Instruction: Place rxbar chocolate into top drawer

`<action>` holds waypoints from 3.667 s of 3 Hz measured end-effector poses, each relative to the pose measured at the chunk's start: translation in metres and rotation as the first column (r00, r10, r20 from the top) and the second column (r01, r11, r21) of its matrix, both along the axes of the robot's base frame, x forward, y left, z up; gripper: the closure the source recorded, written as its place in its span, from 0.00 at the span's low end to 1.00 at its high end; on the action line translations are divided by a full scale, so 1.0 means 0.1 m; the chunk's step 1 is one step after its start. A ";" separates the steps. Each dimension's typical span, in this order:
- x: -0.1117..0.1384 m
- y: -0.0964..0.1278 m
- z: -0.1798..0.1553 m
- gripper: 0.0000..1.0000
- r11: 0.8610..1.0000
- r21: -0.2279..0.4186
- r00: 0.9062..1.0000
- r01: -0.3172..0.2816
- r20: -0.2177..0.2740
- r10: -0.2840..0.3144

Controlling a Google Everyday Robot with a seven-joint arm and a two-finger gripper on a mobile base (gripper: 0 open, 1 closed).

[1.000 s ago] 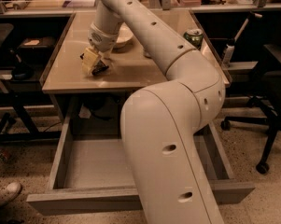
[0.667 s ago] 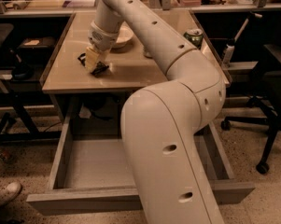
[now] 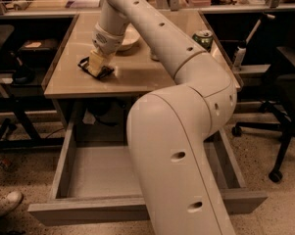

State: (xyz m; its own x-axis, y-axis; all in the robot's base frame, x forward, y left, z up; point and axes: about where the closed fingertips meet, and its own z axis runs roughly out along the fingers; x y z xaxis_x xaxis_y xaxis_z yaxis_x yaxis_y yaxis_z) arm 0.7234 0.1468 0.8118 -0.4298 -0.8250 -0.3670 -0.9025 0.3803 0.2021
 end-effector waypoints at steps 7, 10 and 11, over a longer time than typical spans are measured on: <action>-0.76 -0.78 0.06 1.00 0.996 -0.019 0.996 0.086 0.037 -0.086; -1.65 -1.25 0.20 1.00 0.973 -0.056 0.974 0.223 -0.026 -0.225; -1.96 -1.41 -0.06 1.00 0.953 -0.064 0.952 0.295 -0.067 -0.299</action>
Offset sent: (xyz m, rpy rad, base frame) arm -0.0117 -0.0048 0.0010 -0.0067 -0.0358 0.0673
